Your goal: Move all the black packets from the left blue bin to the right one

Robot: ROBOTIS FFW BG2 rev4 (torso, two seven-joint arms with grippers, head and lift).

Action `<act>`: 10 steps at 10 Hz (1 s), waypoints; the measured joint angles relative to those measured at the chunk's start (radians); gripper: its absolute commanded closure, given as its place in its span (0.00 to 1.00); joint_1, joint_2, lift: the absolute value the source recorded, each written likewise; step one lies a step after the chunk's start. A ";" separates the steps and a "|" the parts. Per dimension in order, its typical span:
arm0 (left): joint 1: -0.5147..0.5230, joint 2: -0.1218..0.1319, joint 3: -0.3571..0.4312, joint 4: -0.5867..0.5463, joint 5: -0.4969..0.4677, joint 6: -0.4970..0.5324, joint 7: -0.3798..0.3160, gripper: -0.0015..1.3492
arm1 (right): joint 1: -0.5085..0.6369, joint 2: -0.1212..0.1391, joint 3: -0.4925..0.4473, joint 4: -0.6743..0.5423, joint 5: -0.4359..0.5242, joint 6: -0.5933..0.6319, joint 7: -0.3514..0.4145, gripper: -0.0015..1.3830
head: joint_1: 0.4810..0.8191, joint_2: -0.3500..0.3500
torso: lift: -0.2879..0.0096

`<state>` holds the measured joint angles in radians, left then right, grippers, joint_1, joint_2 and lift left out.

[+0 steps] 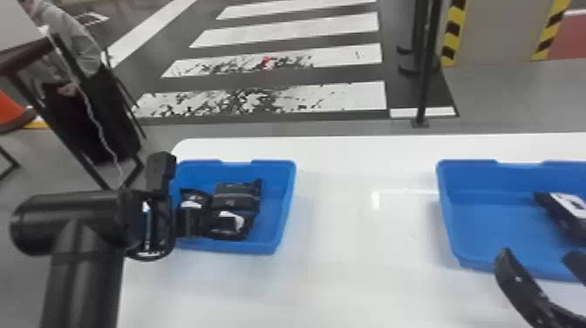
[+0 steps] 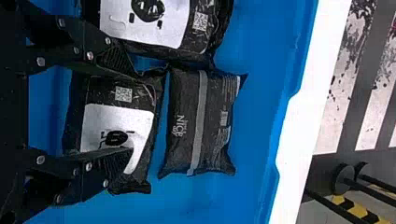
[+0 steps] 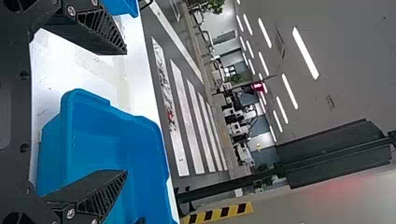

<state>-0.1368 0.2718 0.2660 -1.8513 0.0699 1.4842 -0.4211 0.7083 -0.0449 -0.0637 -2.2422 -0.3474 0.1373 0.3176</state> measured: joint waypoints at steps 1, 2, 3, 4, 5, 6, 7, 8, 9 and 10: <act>0.000 0.007 -0.016 0.006 0.000 -0.008 -0.004 0.84 | 0.000 0.000 0.000 0.000 -0.002 0.000 0.000 0.09 | 0.63 0.84 | 0.35; 0.009 0.008 -0.017 0.000 0.004 -0.021 -0.011 0.85 | 0.001 0.000 0.000 0.001 -0.004 0.000 0.001 0.09 | 0.63 0.84 | 0.35; 0.025 0.008 -0.009 -0.033 0.004 -0.025 -0.020 0.85 | 0.001 0.000 0.000 0.002 -0.005 0.002 0.001 0.09 | 0.63 0.84 | 0.35; 0.048 0.008 0.008 -0.084 0.006 -0.028 -0.033 0.85 | -0.001 0.000 0.001 0.002 -0.006 0.004 0.001 0.09 | 0.63 0.84 | 0.35; 0.083 0.008 0.028 -0.153 0.018 -0.031 -0.035 0.85 | -0.001 0.000 0.003 0.001 -0.006 0.006 0.002 0.09 | 0.63 0.84 | 0.35; 0.120 0.008 0.045 -0.220 0.044 -0.036 -0.038 0.85 | -0.002 0.000 0.005 0.001 -0.009 0.007 0.003 0.09 | 0.63 0.84 | 0.35; 0.151 0.008 0.055 -0.279 0.073 -0.045 -0.043 0.85 | -0.004 0.000 0.009 0.000 -0.012 0.007 0.004 0.09 | 0.63 0.83 | 0.35; 0.187 0.005 0.062 -0.342 0.107 -0.065 -0.044 0.85 | -0.008 0.000 0.014 -0.001 -0.018 0.008 0.008 0.09 | 0.63 0.82 | 0.35; 0.226 -0.003 0.070 -0.406 0.148 -0.098 -0.044 0.85 | -0.012 -0.001 0.020 -0.003 -0.024 0.008 0.012 0.09 | 0.63 0.79 | 0.35; 0.259 -0.011 0.065 -0.453 0.204 -0.145 -0.051 0.85 | -0.015 -0.002 0.029 -0.008 -0.033 0.008 0.016 0.09 | 0.63 0.77 | 0.35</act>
<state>0.1223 0.2608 0.3306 -2.3041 0.2739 1.3392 -0.4717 0.6936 -0.0473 -0.0345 -2.2498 -0.3808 0.1449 0.3334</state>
